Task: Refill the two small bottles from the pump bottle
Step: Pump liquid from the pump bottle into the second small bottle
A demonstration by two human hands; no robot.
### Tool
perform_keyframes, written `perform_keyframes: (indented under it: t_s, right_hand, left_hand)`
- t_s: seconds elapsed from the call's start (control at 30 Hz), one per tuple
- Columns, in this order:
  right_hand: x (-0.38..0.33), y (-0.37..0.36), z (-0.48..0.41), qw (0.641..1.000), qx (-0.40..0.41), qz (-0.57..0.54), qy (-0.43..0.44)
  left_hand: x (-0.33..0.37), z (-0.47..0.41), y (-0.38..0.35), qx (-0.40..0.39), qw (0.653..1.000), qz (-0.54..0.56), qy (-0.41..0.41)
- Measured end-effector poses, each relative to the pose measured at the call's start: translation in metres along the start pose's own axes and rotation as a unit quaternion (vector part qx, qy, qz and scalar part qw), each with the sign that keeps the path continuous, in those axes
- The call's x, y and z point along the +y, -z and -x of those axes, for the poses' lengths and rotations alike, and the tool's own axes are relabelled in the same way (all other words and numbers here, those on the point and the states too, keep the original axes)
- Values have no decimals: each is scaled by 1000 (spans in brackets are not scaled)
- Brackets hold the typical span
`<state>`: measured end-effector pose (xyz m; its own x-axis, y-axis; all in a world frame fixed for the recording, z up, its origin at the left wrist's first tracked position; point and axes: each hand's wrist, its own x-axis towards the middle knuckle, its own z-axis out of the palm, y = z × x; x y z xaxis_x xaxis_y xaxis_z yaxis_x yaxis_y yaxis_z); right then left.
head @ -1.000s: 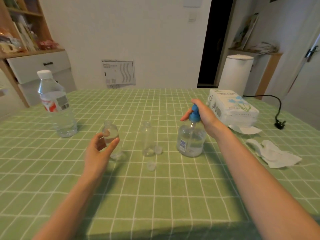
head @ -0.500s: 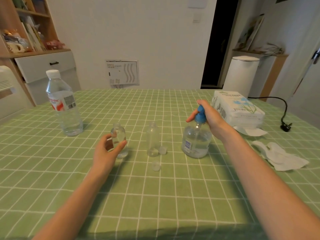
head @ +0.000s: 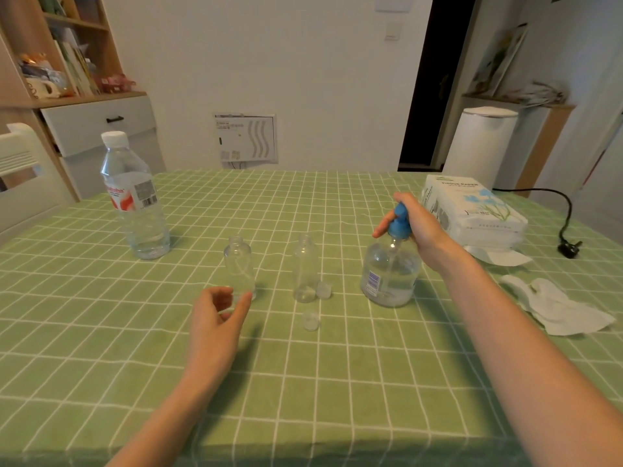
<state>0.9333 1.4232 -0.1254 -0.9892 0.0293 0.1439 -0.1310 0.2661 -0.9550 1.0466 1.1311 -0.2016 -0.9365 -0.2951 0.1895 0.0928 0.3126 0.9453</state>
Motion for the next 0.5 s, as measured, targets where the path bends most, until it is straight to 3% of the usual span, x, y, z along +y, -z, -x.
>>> perform_keyframes:
  t_s: [0.2,0.5]
  right_hand:
    - [1,0,0,1000,-2,-4,4]
    - [0,0,3,1000,-4,-6,-5]
  left_hand:
    - [22,16,-29,-97,994,30,-33]
    - [38,-27,-80,-101,994,-29,-5]
